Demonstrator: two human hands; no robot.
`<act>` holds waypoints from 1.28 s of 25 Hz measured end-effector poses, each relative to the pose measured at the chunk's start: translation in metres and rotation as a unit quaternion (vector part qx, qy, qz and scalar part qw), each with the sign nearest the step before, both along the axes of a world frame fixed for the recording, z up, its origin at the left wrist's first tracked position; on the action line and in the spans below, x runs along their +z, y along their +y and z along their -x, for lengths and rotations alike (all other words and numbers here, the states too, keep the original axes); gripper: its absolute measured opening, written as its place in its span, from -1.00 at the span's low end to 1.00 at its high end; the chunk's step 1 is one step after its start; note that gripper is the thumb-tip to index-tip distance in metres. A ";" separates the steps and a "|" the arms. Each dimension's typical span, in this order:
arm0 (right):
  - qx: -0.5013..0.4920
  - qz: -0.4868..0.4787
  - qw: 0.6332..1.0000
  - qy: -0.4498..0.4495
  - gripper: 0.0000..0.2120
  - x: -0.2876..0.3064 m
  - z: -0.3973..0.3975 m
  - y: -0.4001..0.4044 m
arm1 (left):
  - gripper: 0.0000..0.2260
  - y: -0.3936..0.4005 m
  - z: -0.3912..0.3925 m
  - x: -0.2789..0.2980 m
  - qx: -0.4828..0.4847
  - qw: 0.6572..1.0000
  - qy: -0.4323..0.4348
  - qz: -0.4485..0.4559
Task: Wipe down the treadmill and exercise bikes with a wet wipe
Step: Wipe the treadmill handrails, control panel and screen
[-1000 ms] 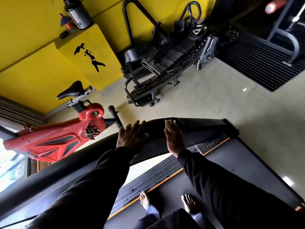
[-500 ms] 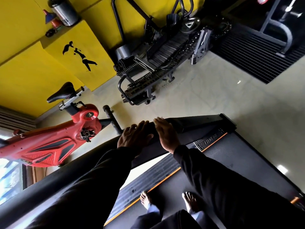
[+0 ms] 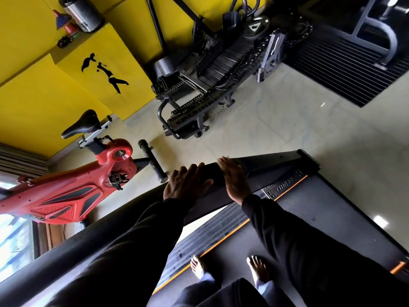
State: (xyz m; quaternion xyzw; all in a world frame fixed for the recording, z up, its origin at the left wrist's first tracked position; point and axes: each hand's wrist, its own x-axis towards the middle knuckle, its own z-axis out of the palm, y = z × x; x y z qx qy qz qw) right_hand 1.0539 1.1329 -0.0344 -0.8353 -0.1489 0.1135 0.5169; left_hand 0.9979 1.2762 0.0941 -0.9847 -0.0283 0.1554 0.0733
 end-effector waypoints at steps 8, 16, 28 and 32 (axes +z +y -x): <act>0.002 0.010 0.999 -0.038 -0.55 -0.007 0.015 -0.006 | -0.45 -0.005 -0.007 -0.004 -0.010 1.000 0.009 -0.007; -0.028 0.013 0.999 -0.017 -0.52 -0.016 0.013 -0.009 | -0.48 -0.008 -0.010 -0.010 -0.018 1.000 0.002 -0.020; -0.165 -0.002 0.978 0.126 -0.61 -0.035 -0.012 -0.013 | -0.48 -0.011 -0.013 -0.013 -0.018 0.999 -0.005 -0.035; -0.166 -0.018 0.986 0.028 -0.62 -0.024 0.014 -0.001 | -0.49 -0.012 -0.014 -0.012 -0.015 0.999 0.007 -0.033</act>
